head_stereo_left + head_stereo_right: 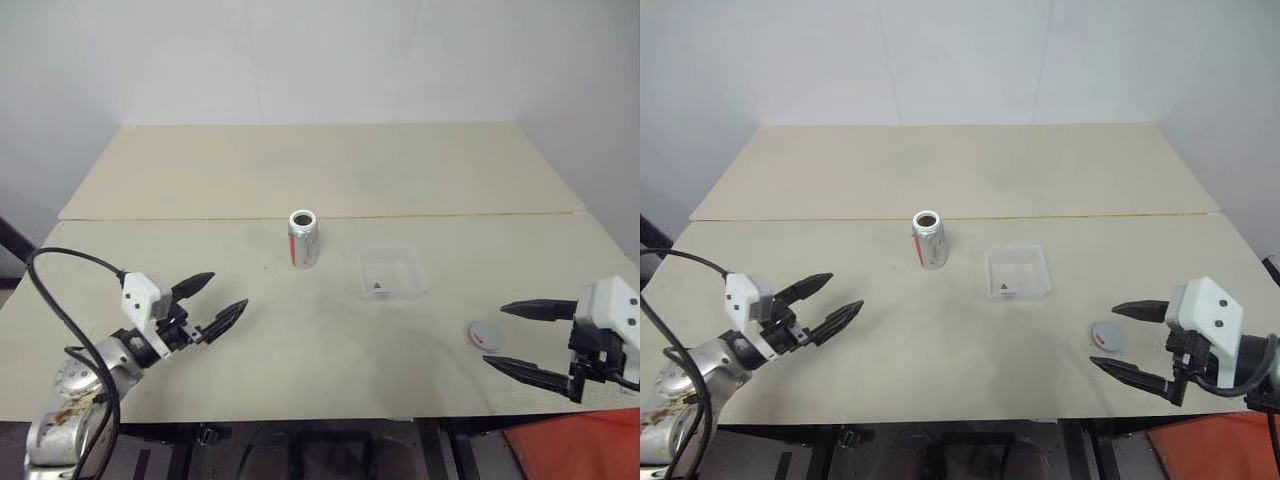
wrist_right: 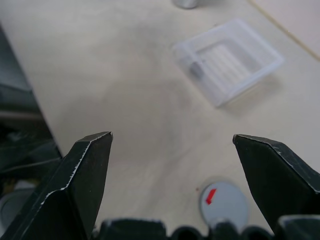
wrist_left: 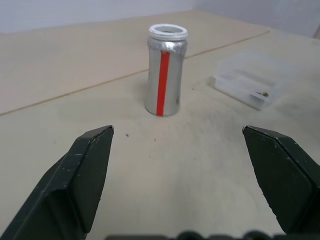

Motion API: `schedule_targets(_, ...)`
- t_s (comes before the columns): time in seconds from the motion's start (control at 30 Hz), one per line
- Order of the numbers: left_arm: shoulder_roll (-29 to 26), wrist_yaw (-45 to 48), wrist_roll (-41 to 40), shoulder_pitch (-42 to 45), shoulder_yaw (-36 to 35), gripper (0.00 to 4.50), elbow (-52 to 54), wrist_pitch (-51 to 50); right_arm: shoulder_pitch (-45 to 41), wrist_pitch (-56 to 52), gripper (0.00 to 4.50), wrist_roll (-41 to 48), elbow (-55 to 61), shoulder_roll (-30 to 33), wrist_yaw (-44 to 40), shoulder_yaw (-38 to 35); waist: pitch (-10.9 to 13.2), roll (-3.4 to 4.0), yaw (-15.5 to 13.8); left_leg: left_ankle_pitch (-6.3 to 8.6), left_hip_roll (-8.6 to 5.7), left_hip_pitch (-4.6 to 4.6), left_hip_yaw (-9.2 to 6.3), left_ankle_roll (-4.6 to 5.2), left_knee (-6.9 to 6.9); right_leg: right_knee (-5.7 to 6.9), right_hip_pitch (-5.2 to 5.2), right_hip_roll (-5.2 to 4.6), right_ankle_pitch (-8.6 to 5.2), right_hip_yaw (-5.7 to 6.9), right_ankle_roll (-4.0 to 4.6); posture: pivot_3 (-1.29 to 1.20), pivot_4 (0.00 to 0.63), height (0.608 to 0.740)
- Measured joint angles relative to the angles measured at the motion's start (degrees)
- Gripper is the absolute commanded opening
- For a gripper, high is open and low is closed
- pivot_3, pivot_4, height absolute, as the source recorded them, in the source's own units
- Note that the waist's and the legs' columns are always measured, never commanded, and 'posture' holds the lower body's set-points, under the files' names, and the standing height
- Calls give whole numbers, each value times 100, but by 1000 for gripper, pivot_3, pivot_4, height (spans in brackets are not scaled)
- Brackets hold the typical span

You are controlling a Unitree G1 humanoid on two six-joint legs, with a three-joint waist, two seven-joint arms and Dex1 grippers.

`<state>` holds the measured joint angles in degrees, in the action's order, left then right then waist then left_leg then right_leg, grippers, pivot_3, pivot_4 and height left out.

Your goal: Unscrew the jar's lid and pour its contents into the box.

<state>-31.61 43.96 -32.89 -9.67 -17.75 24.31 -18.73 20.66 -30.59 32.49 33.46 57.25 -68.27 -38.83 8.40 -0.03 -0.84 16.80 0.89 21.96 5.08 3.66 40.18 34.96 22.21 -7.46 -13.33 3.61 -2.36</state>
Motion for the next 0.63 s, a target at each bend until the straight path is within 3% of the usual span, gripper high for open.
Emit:
schedule_targets(0.2, -16, 173, -131, -258, 125, 4491, 347, -38, -268, 19, 4500, -270, -380, 541, -67, -4, 1, -1, 8, 13, 2, -4, 1, 22, -9, 2, 3, 0, 0, -4, 4, 0, 150, 740)
schedule_targets(0.63, -308, 247, -559, -463, 73, 4491, 792, -308, -593, 13, 4500, -686, -633, 1034, -367, 18, 1, -2, 10, 11, 1, -2, 3, 18, -17, 0, 7, -1, -3, -5, 8, 0, 150, 740)
